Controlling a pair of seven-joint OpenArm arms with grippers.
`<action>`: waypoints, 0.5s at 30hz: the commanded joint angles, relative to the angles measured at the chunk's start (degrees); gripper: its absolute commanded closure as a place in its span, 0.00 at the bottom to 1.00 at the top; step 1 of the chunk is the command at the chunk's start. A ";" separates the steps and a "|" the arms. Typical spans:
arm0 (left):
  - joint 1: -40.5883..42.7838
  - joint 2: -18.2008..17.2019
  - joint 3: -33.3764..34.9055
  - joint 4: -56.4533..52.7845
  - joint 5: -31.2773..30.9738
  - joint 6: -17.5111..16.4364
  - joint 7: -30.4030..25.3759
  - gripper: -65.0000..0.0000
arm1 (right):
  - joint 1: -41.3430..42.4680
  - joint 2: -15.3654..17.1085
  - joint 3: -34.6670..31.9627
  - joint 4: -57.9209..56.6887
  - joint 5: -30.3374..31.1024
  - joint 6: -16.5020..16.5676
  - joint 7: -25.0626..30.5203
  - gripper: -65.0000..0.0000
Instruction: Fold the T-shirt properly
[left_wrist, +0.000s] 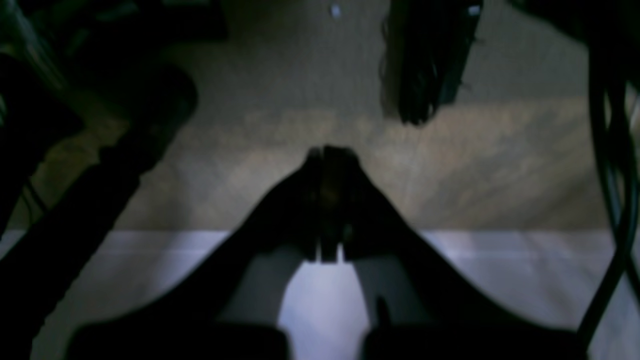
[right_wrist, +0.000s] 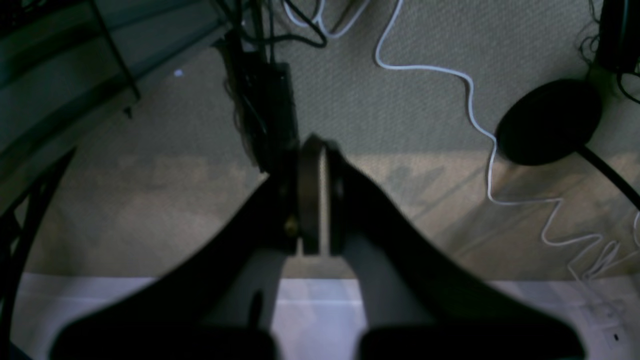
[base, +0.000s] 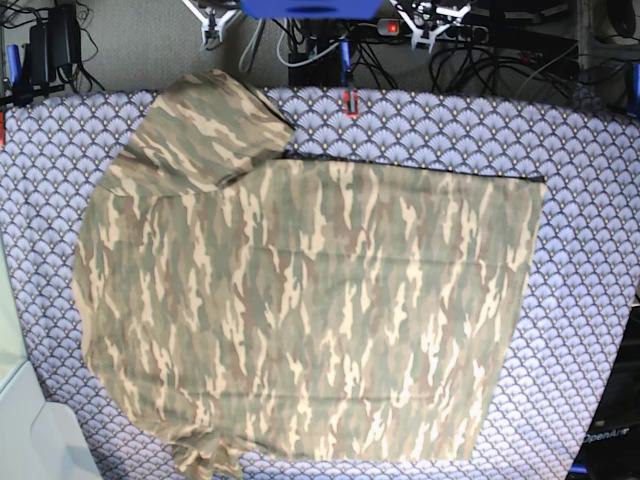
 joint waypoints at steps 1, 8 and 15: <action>0.38 -0.32 -0.08 0.18 -0.24 0.21 0.66 1.00 | -0.35 -0.14 0.08 0.18 0.08 -0.75 1.02 1.00; 0.91 -0.32 0.10 0.35 -0.24 0.21 -3.91 1.00 | -2.54 -0.14 0.08 -0.08 0.08 -0.75 7.70 1.00; 1.44 -0.14 0.10 0.27 -0.32 -0.14 -4.17 1.00 | -1.40 -0.06 0.08 0.27 0.08 -0.75 3.13 1.00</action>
